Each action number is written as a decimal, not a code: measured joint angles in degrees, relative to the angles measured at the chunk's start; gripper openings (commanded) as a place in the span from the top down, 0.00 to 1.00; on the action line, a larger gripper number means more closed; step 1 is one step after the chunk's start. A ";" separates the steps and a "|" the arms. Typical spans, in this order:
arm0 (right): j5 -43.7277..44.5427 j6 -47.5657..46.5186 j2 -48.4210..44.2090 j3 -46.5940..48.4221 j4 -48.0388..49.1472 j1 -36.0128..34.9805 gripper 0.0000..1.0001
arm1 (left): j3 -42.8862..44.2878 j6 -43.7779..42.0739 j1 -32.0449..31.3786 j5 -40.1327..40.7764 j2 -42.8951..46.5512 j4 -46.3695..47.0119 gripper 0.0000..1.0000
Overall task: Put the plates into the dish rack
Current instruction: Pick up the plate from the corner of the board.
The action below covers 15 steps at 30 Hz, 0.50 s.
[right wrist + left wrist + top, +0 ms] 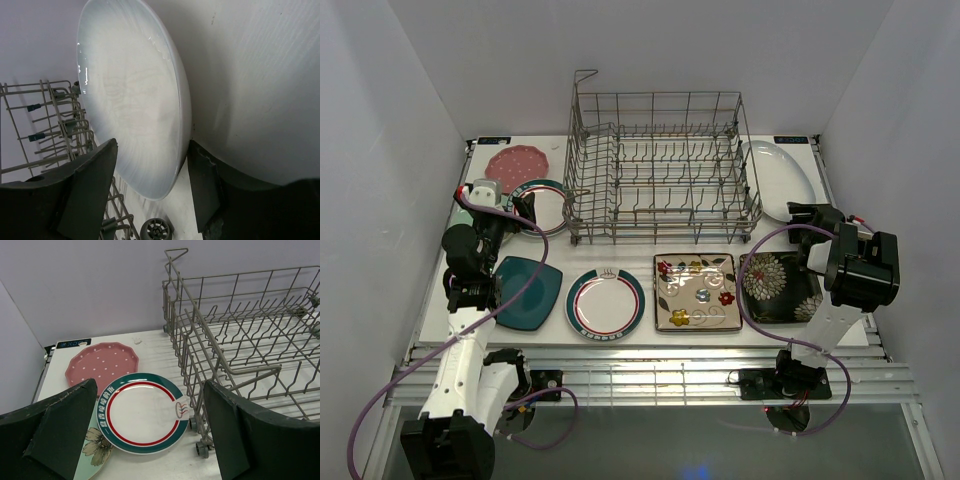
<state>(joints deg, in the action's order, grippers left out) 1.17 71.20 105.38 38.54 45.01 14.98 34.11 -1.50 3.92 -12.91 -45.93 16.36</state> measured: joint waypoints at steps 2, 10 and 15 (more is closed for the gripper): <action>-0.02 0.04 0.00 -0.02 0.24 0.00 0.38 | 0.00 0.00 0.00 0.00 0.09 0.00 0.02; 0.24 0.24 0.00 -0.09 -0.28 -0.02 0.45 | 0.00 0.00 0.00 -0.02 0.76 0.00 0.02; 0.37 0.26 0.00 -0.09 -0.72 -0.07 0.47 | 0.00 0.00 0.00 -0.02 1.03 0.00 0.02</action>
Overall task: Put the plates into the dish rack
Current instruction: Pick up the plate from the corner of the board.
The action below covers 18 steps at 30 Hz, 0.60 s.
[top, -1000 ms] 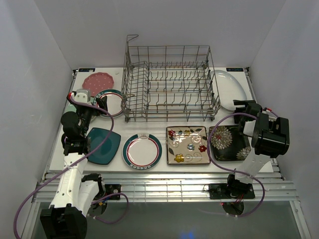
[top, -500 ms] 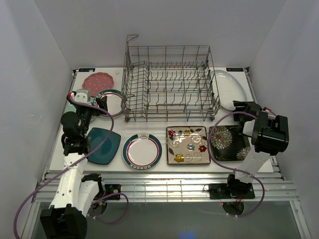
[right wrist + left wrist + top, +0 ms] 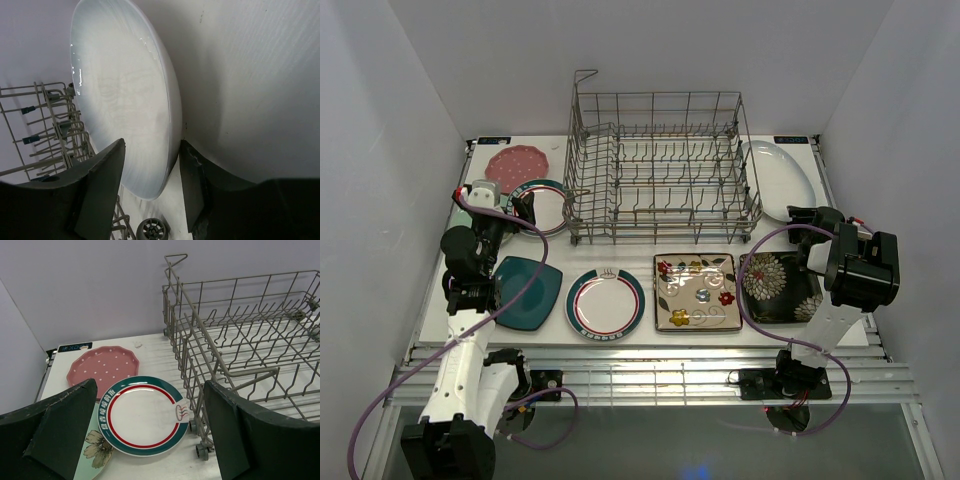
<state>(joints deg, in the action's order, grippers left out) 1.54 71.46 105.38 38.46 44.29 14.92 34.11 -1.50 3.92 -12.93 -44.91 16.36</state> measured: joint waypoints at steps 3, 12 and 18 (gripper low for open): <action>0.11 -0.24 0.00 0.02 -0.74 0.00 0.61 | 0.00 0.00 0.00 0.00 0.09 0.00 0.02; 0.24 0.04 0.74 0.02 -1.25 -0.07 0.69 | 0.00 0.00 0.02 0.00 0.09 0.00 0.02; 0.44 0.07 0.96 0.02 -1.51 -0.31 0.77 | 0.00 0.00 0.00 0.00 0.09 0.00 0.02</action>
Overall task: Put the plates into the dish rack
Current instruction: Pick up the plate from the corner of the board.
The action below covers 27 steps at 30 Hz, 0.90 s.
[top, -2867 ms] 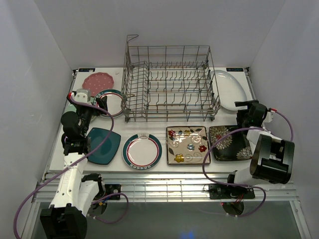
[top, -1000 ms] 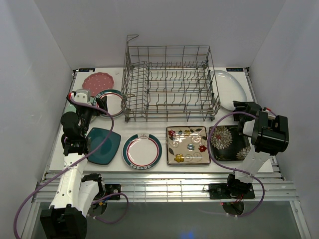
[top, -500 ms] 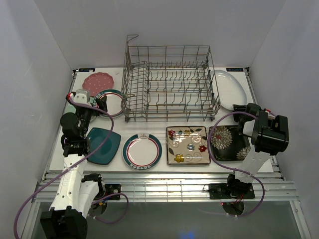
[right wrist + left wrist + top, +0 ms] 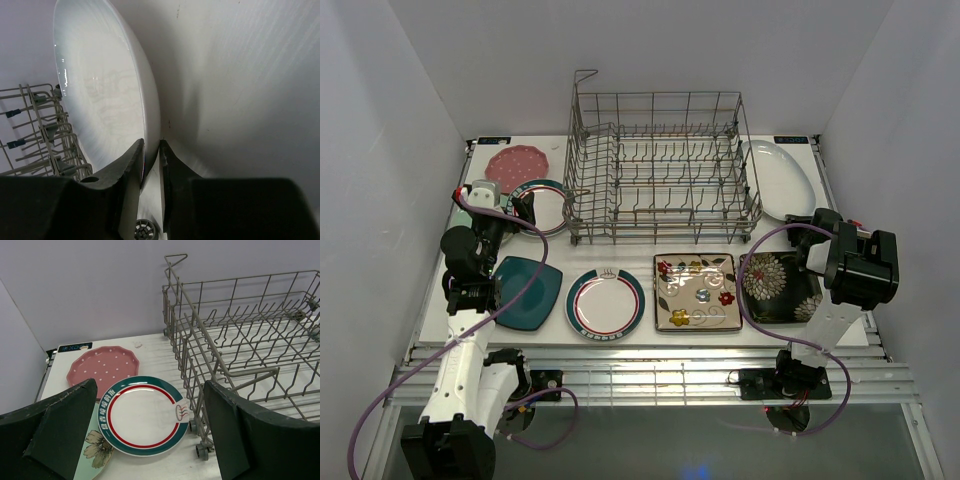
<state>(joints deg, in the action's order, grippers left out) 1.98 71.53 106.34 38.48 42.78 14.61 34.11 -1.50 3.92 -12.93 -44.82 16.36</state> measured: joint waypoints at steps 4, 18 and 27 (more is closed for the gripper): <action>0.42 0.04 0.00 0.00 -0.22 -0.02 0.81 | 0.00 0.00 0.02 0.00 0.00 0.00 0.02; 2.75 0.11 -3.26 0.00 -6.43 -0.37 0.92 | 0.00 0.00 0.00 0.00 0.26 0.00 0.02; 6.27 -1.68 -7.37 1.20 -15.02 -0.90 0.92 | -0.02 0.00 0.00 -0.39 0.37 0.00 0.02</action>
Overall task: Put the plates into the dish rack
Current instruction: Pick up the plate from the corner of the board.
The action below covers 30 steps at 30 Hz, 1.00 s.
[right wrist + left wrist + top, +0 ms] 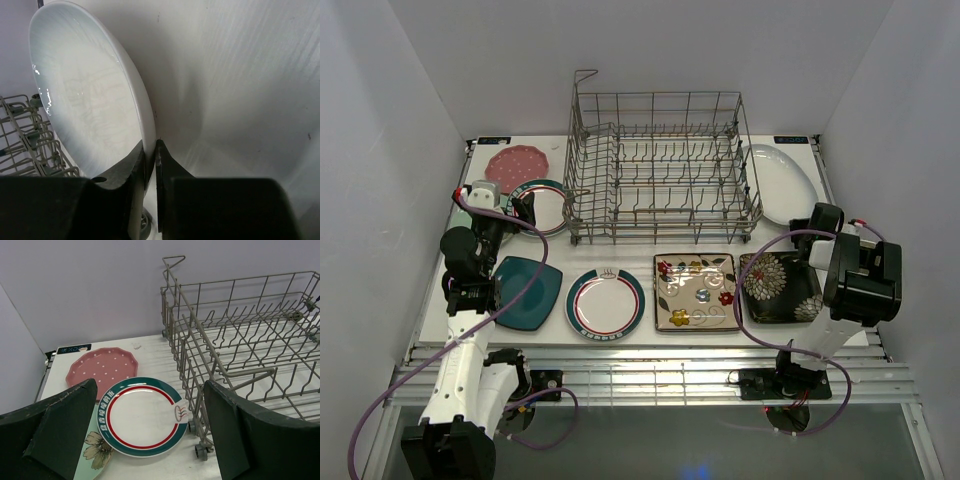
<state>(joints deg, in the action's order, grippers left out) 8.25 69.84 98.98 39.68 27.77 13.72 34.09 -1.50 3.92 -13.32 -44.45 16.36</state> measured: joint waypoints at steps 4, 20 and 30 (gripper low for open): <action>2.23 -2.01 -3.06 1.07 -4.63 -0.26 0.92 | 0.00 0.00 0.00 -0.44 0.00 0.00 0.02; 9.92 -7.89 -11.93 3.76 -18.82 -0.35 0.92 | 0.00 -0.22 0.00 -3.48 -0.02 -0.11 0.02; 14.95 -12.44 -18.10 6.23 -28.46 -0.37 0.92 | 0.04 -1.40 0.00 -10.08 0.00 -2.75 0.02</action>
<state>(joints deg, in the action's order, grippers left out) 23.20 57.41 80.88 45.91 -0.69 13.34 34.13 -2.90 3.92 -23.40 -44.45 13.61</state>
